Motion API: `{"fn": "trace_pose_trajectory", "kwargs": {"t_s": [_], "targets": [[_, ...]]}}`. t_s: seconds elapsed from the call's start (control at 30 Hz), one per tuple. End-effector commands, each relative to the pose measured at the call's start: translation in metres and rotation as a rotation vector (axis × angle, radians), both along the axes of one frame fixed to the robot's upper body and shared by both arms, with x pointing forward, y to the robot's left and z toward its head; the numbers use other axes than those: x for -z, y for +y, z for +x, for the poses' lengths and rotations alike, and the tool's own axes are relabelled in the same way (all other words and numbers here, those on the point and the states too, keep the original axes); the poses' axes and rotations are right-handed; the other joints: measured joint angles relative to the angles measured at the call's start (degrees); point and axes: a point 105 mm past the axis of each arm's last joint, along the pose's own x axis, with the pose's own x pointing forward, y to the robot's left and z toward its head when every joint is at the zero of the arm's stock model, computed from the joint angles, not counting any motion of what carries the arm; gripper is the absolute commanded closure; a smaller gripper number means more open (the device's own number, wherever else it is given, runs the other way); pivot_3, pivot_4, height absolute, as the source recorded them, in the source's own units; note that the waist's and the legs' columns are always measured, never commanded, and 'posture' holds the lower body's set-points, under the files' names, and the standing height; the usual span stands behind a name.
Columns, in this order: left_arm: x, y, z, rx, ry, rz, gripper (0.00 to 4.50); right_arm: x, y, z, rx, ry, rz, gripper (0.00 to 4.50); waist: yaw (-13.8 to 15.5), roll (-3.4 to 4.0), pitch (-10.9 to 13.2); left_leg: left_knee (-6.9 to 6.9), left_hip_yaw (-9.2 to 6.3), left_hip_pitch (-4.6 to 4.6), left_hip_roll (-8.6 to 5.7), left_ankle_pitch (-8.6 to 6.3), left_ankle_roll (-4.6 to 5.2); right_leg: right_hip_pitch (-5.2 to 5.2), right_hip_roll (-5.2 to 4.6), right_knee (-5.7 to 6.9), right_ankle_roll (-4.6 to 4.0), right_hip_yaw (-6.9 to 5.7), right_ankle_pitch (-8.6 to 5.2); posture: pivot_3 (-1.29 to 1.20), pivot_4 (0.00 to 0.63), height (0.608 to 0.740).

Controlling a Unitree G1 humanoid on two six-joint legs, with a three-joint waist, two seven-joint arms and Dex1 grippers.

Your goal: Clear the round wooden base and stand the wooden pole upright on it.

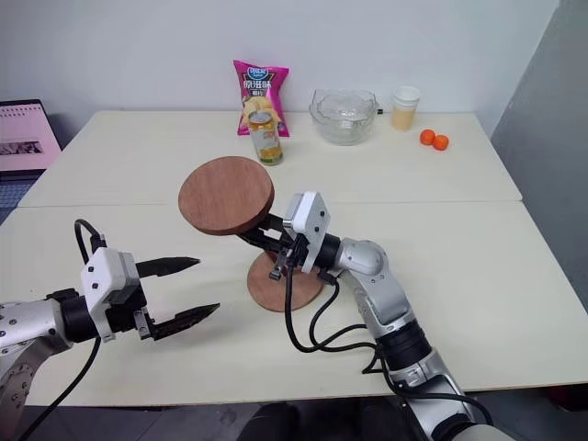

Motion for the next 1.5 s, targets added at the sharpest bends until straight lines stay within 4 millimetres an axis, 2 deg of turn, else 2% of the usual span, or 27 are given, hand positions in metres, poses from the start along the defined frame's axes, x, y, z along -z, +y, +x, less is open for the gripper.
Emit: {"fn": "trace_pose_trajectory", "kwargs": {"t_s": [0.03,0.27,0.57,0.9,1.23,1.4,1.5], "targets": [[-0.005,-0.004,-0.001,0.031,-0.031,0.015,0.00,0.027,-0.001,0.014,0.059,0.109,-0.093,4.24,0.0,-0.01,0.0,0.00,0.00,0.03,0.00,0.00,0.00,0.03,0.00,0.00,0.00,0.00,0.00,0.00,0.150,0.740],[-0.004,-0.005,0.000,0.038,-0.035,0.015,0.00,0.039,-0.001,0.026,0.120,0.166,-0.145,4.24,0.1,-0.05,-0.2,-0.02,-0.01,0.25,0.00,0.00,0.00,0.24,0.00,-0.01,0.00,0.01,-0.01,0.00,0.150,0.740],[-0.006,-0.006,0.002,0.034,-0.046,0.007,0.00,0.070,-0.015,0.043,0.206,0.275,-0.188,4.24,0.3,0.16,-1.1,-0.02,-0.03,0.37,-0.01,-0.01,0.01,0.38,0.00,-0.03,0.00,-0.01,-0.01,0.00,0.150,0.740],[-0.007,-0.005,0.004,0.027,-0.052,0.007,0.00,0.073,-0.022,0.044,0.209,0.262,-0.191,4.24,0.9,0.27,-1.4,-0.06,-0.05,0.79,-0.02,-0.04,0.06,0.75,-0.01,-0.09,-0.01,-0.01,-0.05,0.00,0.150,0.740],[-0.010,-0.005,0.005,0.033,-0.032,-0.001,0.00,0.088,-0.044,0.044,0.243,0.298,-0.230,4.24,1.7,0.41,-1.6,-0.15,-0.04,1.07,-0.04,-0.08,0.11,0.80,-0.06,-0.29,0.05,-0.01,-0.14,0.00,0.150,0.740],[-0.006,-0.008,0.002,0.053,0.017,-0.008,0.00,0.087,-0.044,0.041,0.240,0.301,-0.236,4.24,1.8,0.42,-1.6,-0.16,-0.04,1.07,-0.04,-0.09,0.13,0.82,-0.07,-0.35,0.11,-0.01,-0.19,0.00,0.150,0.740],[-0.002,-0.009,-0.001,0.071,0.067,0.005,0.00,0.090,-0.045,0.045,0.270,0.322,-0.241,4.24,1.8,0.42,-1.6,-0.19,-0.05,1.08,-0.04,-0.09,0.13,0.82,-0.07,-0.36,0.21,-0.01,-0.27,0.00,0.150,0.740]]}}
